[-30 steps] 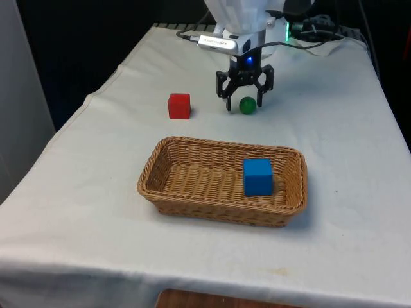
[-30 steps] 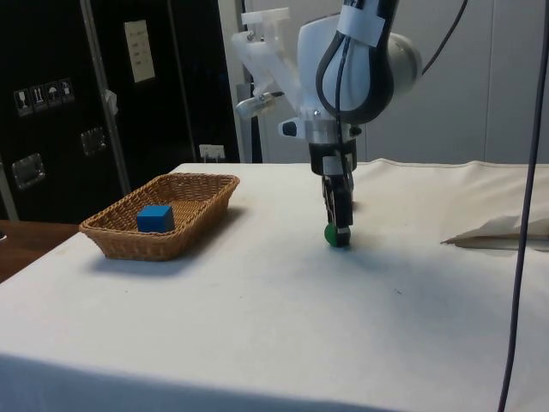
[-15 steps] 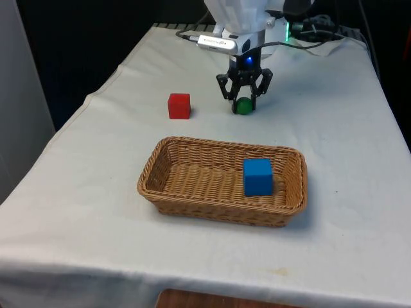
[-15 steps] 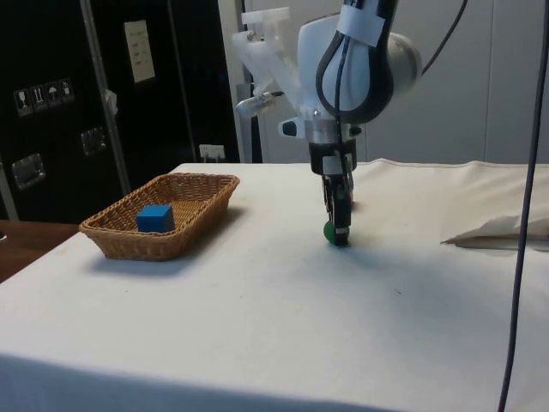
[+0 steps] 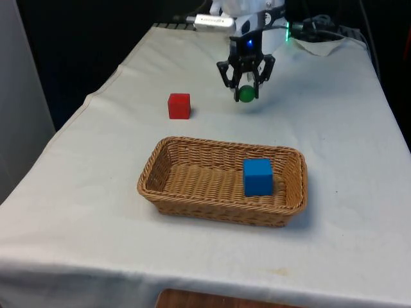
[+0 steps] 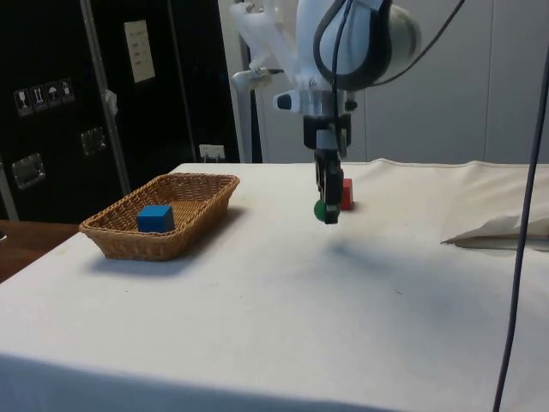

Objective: Place all non-red objects into the basket.

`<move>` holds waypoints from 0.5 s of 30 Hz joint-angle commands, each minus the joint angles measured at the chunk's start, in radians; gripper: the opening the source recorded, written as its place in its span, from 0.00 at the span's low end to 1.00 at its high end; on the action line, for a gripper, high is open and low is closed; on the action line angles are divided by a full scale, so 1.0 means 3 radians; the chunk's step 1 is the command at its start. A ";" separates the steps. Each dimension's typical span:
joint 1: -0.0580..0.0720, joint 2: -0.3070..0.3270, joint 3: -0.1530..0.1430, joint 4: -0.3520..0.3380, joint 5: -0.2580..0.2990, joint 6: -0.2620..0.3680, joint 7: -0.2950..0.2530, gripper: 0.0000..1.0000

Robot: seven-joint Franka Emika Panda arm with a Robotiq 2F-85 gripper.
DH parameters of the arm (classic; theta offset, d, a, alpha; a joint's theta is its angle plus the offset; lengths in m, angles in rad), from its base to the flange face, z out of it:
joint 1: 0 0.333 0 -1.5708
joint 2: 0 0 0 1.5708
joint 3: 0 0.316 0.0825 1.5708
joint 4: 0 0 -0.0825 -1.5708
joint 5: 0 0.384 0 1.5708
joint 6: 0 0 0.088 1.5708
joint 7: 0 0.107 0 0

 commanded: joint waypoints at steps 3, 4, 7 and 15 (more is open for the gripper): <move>0.0007 -0.0127 -0.0060 0.0003 -0.0137 -0.0097 0.0073 0.00; 0.0003 -0.0157 -0.0063 0.0007 -0.0143 -0.0123 0.0073 0.00; 0.0000 -0.0233 -0.0037 0.0000 -0.0043 -0.0150 0.0000 0.00; -0.0013 -0.0440 -0.0083 0.0103 -0.0203 -0.0407 0.0087 0.00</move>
